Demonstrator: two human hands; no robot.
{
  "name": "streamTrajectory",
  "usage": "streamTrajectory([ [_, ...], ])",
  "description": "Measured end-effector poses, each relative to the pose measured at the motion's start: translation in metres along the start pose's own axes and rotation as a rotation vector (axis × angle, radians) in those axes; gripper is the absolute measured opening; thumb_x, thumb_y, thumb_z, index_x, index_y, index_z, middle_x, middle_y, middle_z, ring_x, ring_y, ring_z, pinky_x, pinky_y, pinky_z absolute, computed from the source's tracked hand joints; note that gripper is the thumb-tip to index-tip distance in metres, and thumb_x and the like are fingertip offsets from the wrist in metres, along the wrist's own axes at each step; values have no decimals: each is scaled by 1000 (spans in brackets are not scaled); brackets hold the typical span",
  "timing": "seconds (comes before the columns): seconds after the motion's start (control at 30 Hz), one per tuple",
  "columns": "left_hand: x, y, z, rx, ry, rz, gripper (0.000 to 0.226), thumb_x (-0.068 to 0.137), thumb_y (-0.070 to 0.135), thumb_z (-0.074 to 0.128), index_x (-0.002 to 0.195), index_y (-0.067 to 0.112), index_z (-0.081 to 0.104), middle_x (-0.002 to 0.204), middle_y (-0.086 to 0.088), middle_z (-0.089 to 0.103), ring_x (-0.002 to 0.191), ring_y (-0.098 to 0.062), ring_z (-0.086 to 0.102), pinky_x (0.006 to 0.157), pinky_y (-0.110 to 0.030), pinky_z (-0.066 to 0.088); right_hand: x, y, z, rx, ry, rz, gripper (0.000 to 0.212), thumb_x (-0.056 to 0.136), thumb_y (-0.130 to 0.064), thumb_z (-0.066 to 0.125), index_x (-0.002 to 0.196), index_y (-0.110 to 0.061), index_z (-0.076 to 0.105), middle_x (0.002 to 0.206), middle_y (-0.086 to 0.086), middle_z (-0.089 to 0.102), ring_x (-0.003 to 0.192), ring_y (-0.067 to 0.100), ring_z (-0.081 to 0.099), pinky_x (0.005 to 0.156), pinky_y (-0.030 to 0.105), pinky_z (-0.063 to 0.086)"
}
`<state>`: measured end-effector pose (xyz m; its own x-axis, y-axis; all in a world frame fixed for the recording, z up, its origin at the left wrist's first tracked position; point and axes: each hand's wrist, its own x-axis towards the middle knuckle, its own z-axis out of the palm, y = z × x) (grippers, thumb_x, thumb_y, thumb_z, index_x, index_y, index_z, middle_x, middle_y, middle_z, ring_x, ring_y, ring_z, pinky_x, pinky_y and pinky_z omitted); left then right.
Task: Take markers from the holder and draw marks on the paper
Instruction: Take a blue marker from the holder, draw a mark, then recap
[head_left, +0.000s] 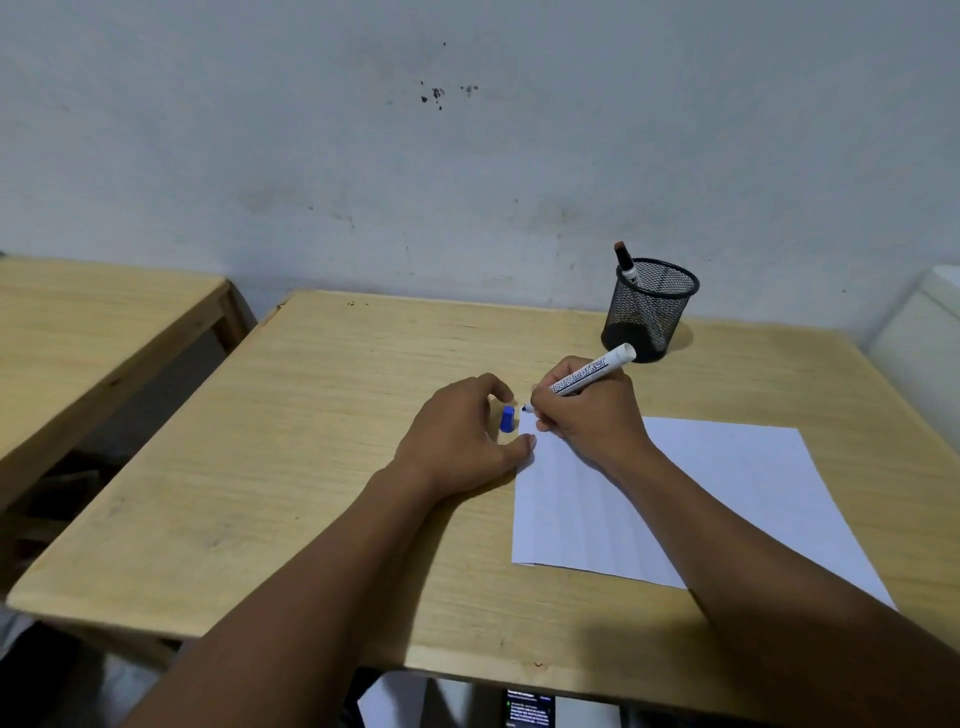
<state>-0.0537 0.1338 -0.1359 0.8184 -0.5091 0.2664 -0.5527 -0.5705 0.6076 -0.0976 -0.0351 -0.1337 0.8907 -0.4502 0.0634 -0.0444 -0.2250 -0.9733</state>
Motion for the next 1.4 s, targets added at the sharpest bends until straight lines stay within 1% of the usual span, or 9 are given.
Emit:
streamTrajectory([
  [0.13, 0, 1, -1, -9, -1, -16, 49, 68, 53, 75, 107, 27, 63, 69, 12, 57, 63, -9, 54, 59, -25, 41, -1, -6, 0, 37, -10, 27, 6, 73, -9, 74, 71, -6, 70, 65, 16, 73, 58, 34, 70, 59, 44, 61],
  [0.2, -1, 1, -1, -16, 2, -26, 43, 70, 50, 76, 104, 27, 63, 66, 12, 57, 61, -8, 54, 58, -24, 41, 1, -11, -3, 118, 25, 67, 9, 81, -8, 70, 74, -6, 68, 64, 16, 72, 54, 30, 67, 48, 31, 50],
  [0.3, 0, 1, -5, -119, 9, -83, 25, 74, 40, 73, 93, 24, 67, 58, 9, 57, 56, -7, 55, 58, -23, 44, 5, -20, -12, 269, 93, 144, 11, 88, -12, 66, 77, -10, 66, 59, 9, 66, 46, 20, 55, 43, 25, 37],
  [0.43, 8, 1, -15, -347, -15, -204, 8, 82, 24, 74, 78, 18, 72, 63, -1, 68, 58, -8, 60, 62, -23, 47, 11, -38, -31, 390, 96, 177, 9, 92, -10, 69, 84, -10, 66, 66, 12, 65, 43, 13, 53, 41, 22, 37],
  [0.53, 21, 7, -28, -646, 16, -292, 7, 87, 15, 74, 90, 8, 74, 76, -6, 75, 66, -17, 65, 64, -31, 50, 14, -59, -50, 485, -57, 229, 6, 95, -11, 64, 91, -8, 67, 73, 13, 68, 48, 13, 63, 47, 22, 44],
  [0.67, 36, 26, -41, -811, 9, -328, 13, 90, 14, 74, 101, 8, 72, 83, 0, 80, 73, -18, 74, 70, -31, 50, 11, -75, -63, 528, -168, 300, 18, 95, -13, 53, 94, -5, 69, 74, 14, 73, 55, 19, 70, 54, 27, 46],
  [1.13, 45, 56, -38, -930, -183, -281, 15, 93, 20, 71, 104, 10, 70, 95, -5, 78, 77, -21, 71, 77, -32, 49, 8, -78, -74, 472, -157, 254, 18, 95, -13, 60, 93, 0, 72, 73, 14, 76, 54, 17, 71, 52, 25, 50],
  [1.3, 50, 63, -31, -907, -130, -254, 10, 95, 16, 68, 96, 6, 69, 77, -4, 74, 63, -15, 69, 68, -27, 51, 9, -72, -72, 484, -171, 246, 16, 97, -17, 66, 100, -2, 68, 71, 11, 76, 53, 14, 71, 53, 25, 49],
  [1.4, 55, 69, -29, -868, -80, -241, 11, 94, 15, 69, 92, 4, 69, 71, -5, 70, 56, -13, 67, 61, -23, 50, 14, -75, -74, 401, -221, 326, 23, 98, -31, 67, 95, -8, 67, 70, 10, 76, 53, 16, 71, 52, 27, 46],
])
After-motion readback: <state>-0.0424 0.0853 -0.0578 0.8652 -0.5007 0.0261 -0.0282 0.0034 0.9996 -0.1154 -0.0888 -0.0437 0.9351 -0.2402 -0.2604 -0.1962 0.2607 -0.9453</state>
